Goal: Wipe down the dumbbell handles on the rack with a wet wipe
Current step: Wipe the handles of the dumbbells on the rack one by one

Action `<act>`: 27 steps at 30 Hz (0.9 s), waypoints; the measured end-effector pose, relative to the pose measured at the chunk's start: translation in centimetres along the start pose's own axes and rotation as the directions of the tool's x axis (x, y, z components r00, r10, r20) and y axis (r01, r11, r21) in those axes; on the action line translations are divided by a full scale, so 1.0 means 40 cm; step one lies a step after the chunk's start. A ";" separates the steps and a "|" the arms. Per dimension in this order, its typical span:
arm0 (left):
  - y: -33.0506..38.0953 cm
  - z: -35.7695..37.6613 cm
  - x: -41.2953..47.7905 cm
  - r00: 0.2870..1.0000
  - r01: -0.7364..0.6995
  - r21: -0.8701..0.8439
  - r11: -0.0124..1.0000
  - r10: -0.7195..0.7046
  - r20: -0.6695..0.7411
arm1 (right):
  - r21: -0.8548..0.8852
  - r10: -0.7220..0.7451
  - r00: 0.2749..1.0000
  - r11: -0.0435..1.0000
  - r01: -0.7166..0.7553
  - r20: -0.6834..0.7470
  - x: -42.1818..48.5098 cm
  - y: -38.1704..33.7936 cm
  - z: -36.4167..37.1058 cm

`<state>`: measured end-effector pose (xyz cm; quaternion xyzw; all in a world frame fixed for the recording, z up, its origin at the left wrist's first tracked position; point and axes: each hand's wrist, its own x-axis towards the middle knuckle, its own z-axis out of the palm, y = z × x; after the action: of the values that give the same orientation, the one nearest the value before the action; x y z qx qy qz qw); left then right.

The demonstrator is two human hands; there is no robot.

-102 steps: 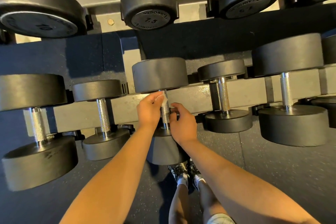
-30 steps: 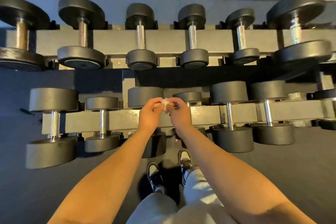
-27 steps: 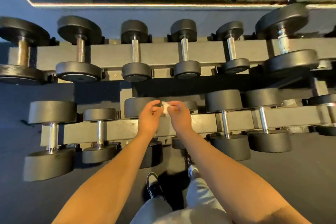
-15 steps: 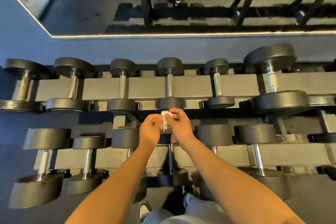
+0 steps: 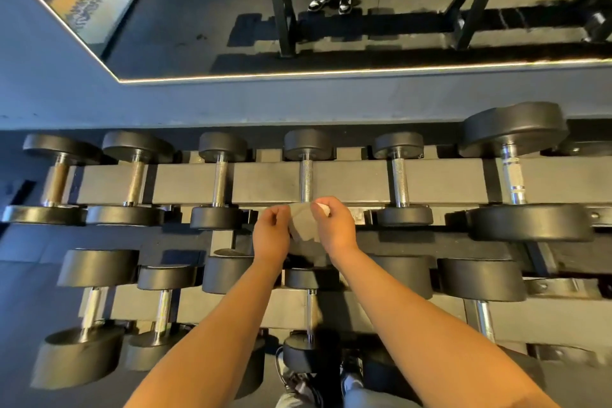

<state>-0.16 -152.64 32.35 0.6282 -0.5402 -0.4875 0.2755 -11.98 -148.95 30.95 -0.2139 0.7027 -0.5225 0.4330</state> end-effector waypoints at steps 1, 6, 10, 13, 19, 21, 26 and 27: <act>0.003 0.000 0.004 1.000 -0.009 -0.009 1.000 0.009 0.021 | 0.027 0.011 1.000 1.000 -0.011 -0.004 0.008 0.000 0.002; -0.002 0.007 0.025 0.991 -0.009 -0.102 0.995 0.022 0.134 | 0.077 0.010 0.999 0.997 -0.013 0.047 0.042 -0.007 0.001; 0.002 0.009 0.055 0.990 -0.020 0.005 1.000 0.019 0.137 | 0.006 -0.015 0.999 1.000 0.015 0.052 0.060 -0.008 0.004; 0.017 0.010 0.073 0.983 -0.062 0.117 0.991 0.040 0.181 | -0.040 -0.039 0.998 0.998 0.042 0.056 0.071 -0.009 -0.002; 0.027 0.013 0.137 0.993 -0.115 0.193 0.974 0.107 0.052 | -0.121 -0.116 0.989 0.985 0.127 0.090 0.101 -0.023 -0.004; 0.027 0.022 0.156 0.997 -0.082 0.164 0.983 0.079 0.026 | -0.119 -0.132 0.990 0.983 0.137 0.050 0.113 -0.026 0.005; 0.053 0.063 0.158 0.995 -0.066 -0.037 0.997 0.068 0.072 | -0.067 -0.140 0.990 0.988 0.139 0.001 0.152 -0.024 0.041; 0.058 0.070 0.156 0.991 -0.068 -0.064 0.996 0.075 0.115 | -0.049 -0.137 0.991 0.989 0.138 0.007 0.159 -0.024 0.047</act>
<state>-4.00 -158.66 31.36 0.5702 -0.5627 -0.5293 0.2795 -13.96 -155.10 29.23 -0.2734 0.6982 -0.5332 0.3919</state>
